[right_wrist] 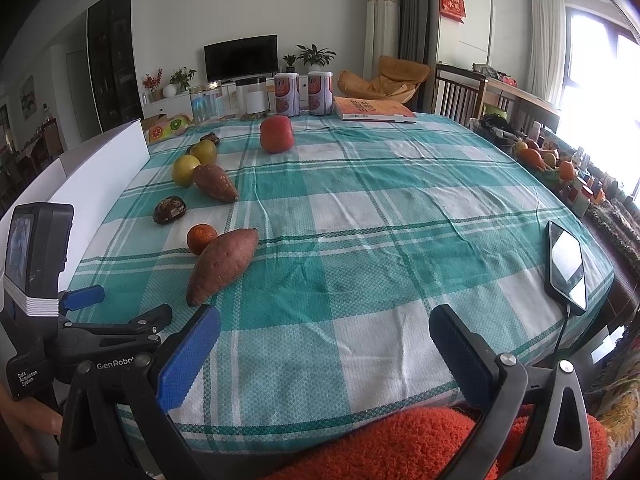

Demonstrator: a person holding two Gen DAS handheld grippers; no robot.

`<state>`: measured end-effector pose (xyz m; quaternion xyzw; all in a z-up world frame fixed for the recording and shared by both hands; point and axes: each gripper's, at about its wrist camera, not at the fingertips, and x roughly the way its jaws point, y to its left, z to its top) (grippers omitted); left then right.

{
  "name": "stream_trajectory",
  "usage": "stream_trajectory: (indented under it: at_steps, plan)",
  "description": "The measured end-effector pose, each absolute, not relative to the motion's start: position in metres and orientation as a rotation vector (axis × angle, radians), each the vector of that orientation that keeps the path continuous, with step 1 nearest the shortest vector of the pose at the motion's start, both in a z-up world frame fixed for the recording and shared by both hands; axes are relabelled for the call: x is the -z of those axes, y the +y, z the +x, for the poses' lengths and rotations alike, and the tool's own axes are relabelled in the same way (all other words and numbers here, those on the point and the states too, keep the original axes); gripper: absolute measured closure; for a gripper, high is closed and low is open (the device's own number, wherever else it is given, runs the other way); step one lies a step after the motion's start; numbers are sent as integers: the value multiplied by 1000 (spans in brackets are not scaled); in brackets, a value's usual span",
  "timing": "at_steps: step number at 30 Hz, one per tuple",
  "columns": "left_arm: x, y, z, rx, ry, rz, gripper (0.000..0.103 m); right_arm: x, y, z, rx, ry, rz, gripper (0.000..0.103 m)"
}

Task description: Organize fruits

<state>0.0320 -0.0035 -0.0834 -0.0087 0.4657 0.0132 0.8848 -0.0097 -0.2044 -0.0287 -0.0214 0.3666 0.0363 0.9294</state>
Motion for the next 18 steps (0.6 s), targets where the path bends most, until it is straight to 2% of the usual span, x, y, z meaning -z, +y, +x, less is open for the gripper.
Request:
stream_trajectory:
  at_steps: [18]
  plan:
    - [83, -4, 33, -29, 990, -17, 0, 35, -204, -5, -41, 797, -63, 0]
